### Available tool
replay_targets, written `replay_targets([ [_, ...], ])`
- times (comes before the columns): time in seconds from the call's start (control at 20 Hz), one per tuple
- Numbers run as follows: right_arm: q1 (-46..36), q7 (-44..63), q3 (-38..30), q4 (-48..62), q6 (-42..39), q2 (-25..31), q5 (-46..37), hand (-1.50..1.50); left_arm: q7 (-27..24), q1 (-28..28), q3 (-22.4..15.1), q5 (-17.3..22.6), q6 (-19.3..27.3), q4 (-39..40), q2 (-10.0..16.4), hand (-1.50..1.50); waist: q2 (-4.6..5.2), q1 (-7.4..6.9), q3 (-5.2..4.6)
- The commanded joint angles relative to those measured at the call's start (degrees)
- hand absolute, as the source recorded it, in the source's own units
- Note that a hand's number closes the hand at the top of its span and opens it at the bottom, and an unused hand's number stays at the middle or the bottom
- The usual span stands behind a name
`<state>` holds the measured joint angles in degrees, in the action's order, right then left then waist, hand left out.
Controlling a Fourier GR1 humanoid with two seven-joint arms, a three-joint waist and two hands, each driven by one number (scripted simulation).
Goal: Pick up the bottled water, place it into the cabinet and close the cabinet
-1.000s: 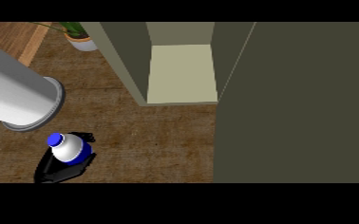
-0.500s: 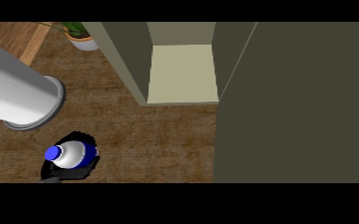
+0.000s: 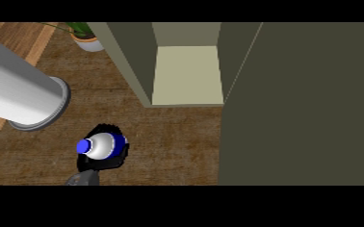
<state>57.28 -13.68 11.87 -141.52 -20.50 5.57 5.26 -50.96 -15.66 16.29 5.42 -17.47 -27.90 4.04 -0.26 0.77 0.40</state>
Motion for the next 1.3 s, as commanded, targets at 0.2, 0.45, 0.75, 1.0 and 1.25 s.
replay_targets([
  [0.2, 2.5, 1.4, -1.4, -4.4, -0.4, 0.6, 3.9, -1.5, 5.1, -0.9, -11.4, 11.1, 2.2, -6.5, -4.0, 1.5, -0.24, -0.27, -0.34],
  [0.45, 1.7, 2.1, -1.4, -5.6, -0.7, 1.1, 5.2, -1.5, 10.1, -1.8, -22.0, 19.7, 11.2, -13.8, -4.0, 1.5, -0.17, 0.06, -0.37],
  [0.75, -0.3, 3.6, -3.5, -3.9, -0.2, 1.0, 7.0, -1.5, 17.2, -3.3, -29.9, 18.3, 24.6, -26.4, -4.0, 1.5, 0.0, -0.43, -0.34],
  [1.0, -2.0, 4.1, -2.2, -3.7, 1.1, -0.7, 5.0, -1.5, 24.5, -10.3, -34.1, 18.8, 35.0, -30.6, -4.0, 1.5, 0.07, -0.15, -0.37],
  [1.25, -1.5, 0.6, -5.4, -0.2, -1.6, -0.1, 6.2, -1.5, 27.9, -19.4, -34.5, 21.2, 39.7, -25.2, -4.0, 1.5, 0.16, 0.64, -0.37],
])
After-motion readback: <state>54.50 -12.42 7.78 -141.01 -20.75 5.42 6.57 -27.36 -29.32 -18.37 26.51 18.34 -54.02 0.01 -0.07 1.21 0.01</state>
